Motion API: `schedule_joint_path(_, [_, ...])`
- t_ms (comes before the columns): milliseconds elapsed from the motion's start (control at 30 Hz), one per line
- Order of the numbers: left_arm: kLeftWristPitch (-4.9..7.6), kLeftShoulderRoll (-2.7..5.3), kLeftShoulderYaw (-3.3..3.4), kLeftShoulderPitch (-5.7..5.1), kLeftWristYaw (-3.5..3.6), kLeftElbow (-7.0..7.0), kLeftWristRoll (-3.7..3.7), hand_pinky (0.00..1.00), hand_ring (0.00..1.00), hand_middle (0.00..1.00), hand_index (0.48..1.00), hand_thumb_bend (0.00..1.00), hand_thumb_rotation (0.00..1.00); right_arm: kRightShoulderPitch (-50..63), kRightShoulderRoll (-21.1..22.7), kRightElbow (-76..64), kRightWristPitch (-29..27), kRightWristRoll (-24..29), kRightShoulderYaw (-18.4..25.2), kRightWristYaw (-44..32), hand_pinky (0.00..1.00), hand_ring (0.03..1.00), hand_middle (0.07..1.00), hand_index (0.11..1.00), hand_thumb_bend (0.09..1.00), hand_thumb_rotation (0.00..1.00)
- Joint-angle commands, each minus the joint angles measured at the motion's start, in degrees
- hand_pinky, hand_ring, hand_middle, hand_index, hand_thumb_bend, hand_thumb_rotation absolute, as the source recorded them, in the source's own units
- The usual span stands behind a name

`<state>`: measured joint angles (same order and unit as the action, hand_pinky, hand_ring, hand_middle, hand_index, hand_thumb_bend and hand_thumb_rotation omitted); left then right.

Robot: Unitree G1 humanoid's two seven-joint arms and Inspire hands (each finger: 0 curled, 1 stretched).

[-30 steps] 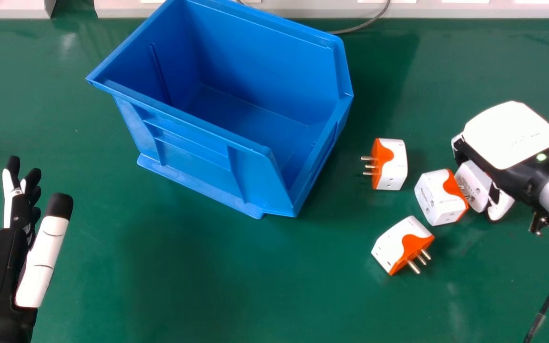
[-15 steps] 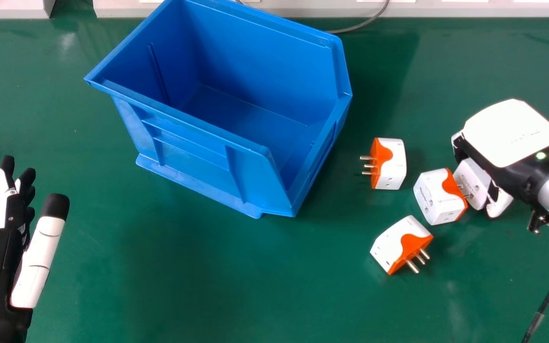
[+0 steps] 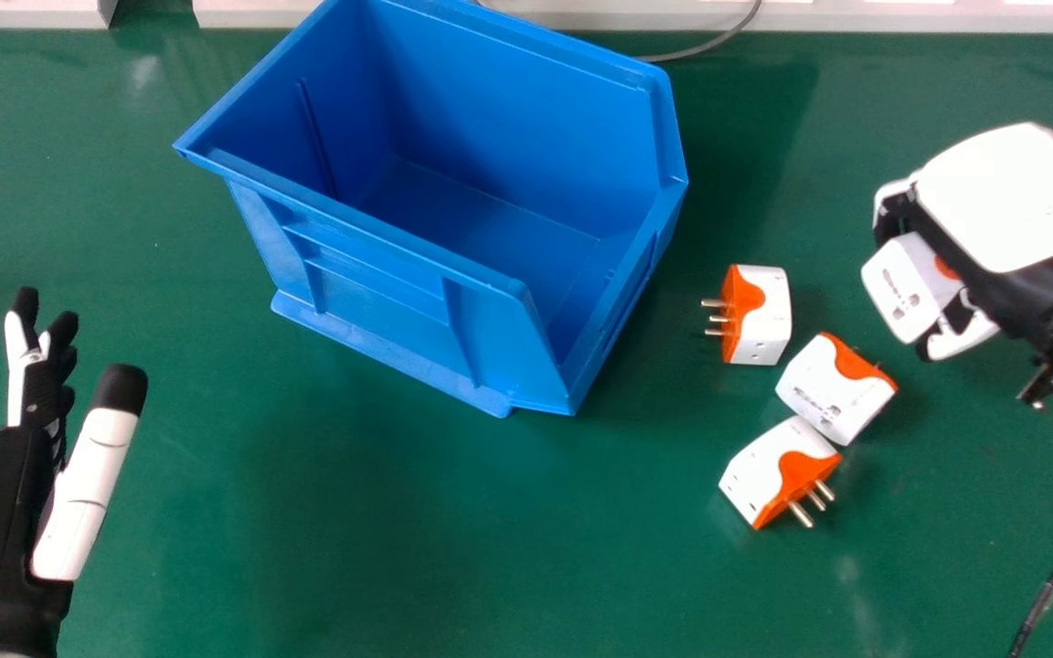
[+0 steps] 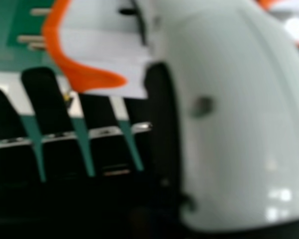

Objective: Pick all objects and put in blue box

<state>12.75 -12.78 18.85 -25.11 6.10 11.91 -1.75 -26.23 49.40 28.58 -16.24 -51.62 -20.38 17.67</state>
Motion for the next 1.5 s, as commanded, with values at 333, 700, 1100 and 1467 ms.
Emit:
schedule_joint_path(333, [-1.25,0.51,-1.02,2.73,-1.08,0.08,-0.46,0.97,0.98,0.99,0.973,0.81,1.00,0.9,3.0,-19.8,-3.5,3.7,11.2,-2.8,0.32,0.432,0.496,0.507,0.496,0.00])
schedule_joint_path(700, [-1.52,0.71,-2.41,5.89,-1.97,-2.73,-0.41,0.95,0.96,0.97,0.955,0.81,0.99,-8.1,-6.4,-23.7,-9.1,6.6,9.6,-7.2,0.32,0.430,0.500,0.517,0.495,0.00])
schedule_joint_path(1100, [-1.59,0.88,-3.05,6.37,-2.27,-2.59,-0.28,0.91,0.94,0.96,0.934,0.82,0.96,-18.4,-18.4,-12.3,-11.1,0.2,2.4,-3.6,0.31,0.426,0.505,0.521,0.493,0.00])
schedule_joint_path(1467, [-2.27,0.81,-3.41,6.14,-2.31,-1.74,-0.18,0.88,0.92,0.95,0.923,0.81,0.94,-23.9,-27.1,-2.7,-8.3,-2.8,-2.8,-1.4,0.30,0.403,0.485,0.570,0.485,0.00])
